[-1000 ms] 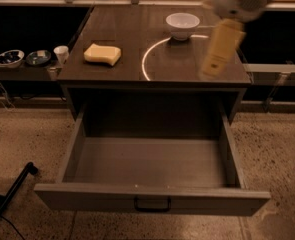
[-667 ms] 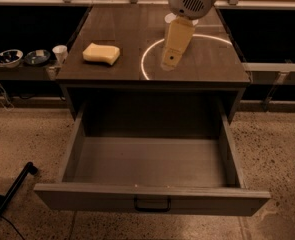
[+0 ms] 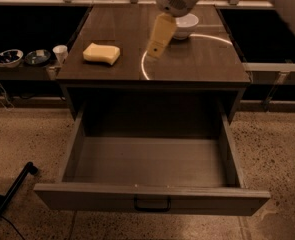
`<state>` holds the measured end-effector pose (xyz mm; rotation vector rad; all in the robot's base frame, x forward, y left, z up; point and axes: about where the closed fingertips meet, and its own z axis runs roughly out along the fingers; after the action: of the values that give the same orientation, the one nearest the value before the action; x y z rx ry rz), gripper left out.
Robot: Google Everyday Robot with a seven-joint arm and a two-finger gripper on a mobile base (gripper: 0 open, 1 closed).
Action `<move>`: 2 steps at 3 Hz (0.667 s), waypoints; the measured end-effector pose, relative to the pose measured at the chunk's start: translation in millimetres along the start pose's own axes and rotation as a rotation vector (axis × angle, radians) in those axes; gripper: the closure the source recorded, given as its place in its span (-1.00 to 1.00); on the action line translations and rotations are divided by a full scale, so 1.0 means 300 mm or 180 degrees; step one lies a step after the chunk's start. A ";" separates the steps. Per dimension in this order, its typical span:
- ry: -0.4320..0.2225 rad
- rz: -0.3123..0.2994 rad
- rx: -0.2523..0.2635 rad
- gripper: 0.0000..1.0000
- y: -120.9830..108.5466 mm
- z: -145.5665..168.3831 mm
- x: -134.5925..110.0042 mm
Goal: Place sponge into top drawer
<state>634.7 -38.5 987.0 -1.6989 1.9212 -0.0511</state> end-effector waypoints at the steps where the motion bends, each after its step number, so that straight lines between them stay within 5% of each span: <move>1: -0.0547 0.0145 0.0029 -1.00 -0.171 0.245 -0.198; 2: -0.0830 0.0298 -0.0146 -1.00 -0.241 0.458 -0.295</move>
Offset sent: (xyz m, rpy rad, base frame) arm 0.1729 0.1574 -0.0726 0.3811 0.0666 0.0611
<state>762.1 75.0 933.8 -1.5568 1.8141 0.2402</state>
